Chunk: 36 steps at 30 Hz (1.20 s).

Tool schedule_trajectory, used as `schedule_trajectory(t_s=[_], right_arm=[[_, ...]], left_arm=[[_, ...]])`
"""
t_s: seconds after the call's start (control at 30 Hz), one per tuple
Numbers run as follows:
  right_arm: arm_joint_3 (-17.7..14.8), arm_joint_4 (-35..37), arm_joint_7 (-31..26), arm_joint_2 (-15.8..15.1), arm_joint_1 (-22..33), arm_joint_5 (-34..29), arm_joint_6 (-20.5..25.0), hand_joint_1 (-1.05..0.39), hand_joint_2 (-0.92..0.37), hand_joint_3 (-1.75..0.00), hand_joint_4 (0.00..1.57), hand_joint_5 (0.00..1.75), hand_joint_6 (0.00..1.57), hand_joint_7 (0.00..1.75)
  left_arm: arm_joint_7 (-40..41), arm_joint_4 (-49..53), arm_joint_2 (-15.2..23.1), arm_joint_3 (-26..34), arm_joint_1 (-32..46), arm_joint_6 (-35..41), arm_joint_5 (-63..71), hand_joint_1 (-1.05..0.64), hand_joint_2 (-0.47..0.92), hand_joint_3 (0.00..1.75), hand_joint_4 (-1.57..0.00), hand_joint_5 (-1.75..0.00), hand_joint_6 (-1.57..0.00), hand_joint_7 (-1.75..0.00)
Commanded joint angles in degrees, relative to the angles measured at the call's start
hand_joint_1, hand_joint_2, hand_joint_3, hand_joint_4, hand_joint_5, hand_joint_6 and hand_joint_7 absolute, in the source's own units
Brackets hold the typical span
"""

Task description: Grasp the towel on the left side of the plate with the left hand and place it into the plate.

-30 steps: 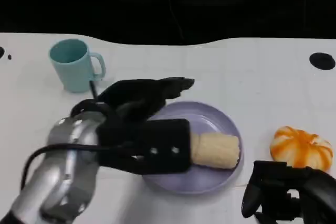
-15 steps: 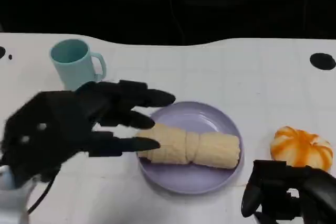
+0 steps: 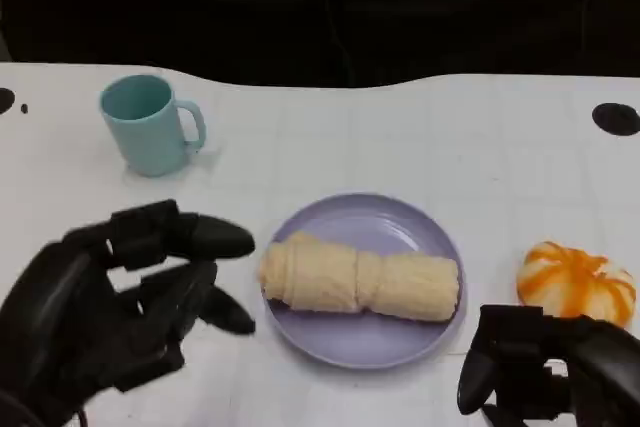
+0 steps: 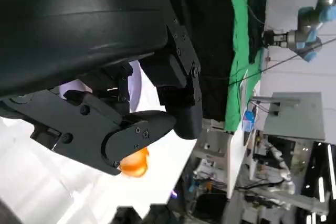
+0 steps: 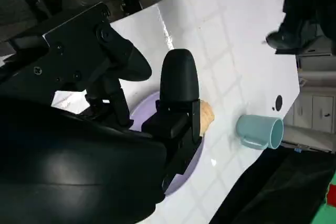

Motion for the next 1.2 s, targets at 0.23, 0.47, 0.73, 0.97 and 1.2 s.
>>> schedule_trajectory(t_s=[0.23,0.47,0.73,0.97,1.2], right_arm=[[-2.4,1.5,1.5,-1.0,0.0,0.4,-2.1,-0.03,-0.52,-1.17,0.72,1.73,0.63,1.49],[-2.6,2.6,1.9,-0.9,-0.3,0.3,-2.5,-0.04,-0.54,-1.14,0.72,1.73,0.63,1.49],[-2.3,3.4,2.1,-1.2,-0.1,-0.5,-4.0,-0.05,-0.54,-1.12,0.73,1.73,0.64,1.48],[-2.7,3.2,2.2,-1.1,0.2,-0.2,-4.0,-0.02,-0.53,-1.16,0.72,1.74,0.64,1.49],[-2.4,2.8,2.3,-1.2,0.4,-0.5,-4.1,-0.02,-0.52,-1.17,0.72,1.74,0.63,1.50]], left_arm=[[8.6,-5.6,-0.5,-3.4,9.4,-2.9,-0.4,-0.29,0.61,1.02,-0.87,-1.47,-0.82,-1.28],[9.9,-2.0,-0.3,-7.2,11.3,-9.2,1.4,-0.30,0.63,0.94,-0.82,-1.57,-0.73,-1.45],[9.2,2.3,1.7,-9.6,11.5,-14.8,3.0,-0.32,0.63,0.89,-0.81,-1.64,-0.72,-1.49],[9.2,3.1,2.7,-11.0,11.9,-17.0,3.4,-0.32,0.63,0.89,-0.80,-1.61,-0.76,-1.43],[9.0,3.5,3.5,-11.1,12.3,-18.3,3.1,-0.30,0.60,0.95,-0.82,-1.62,-0.77,-1.42]])
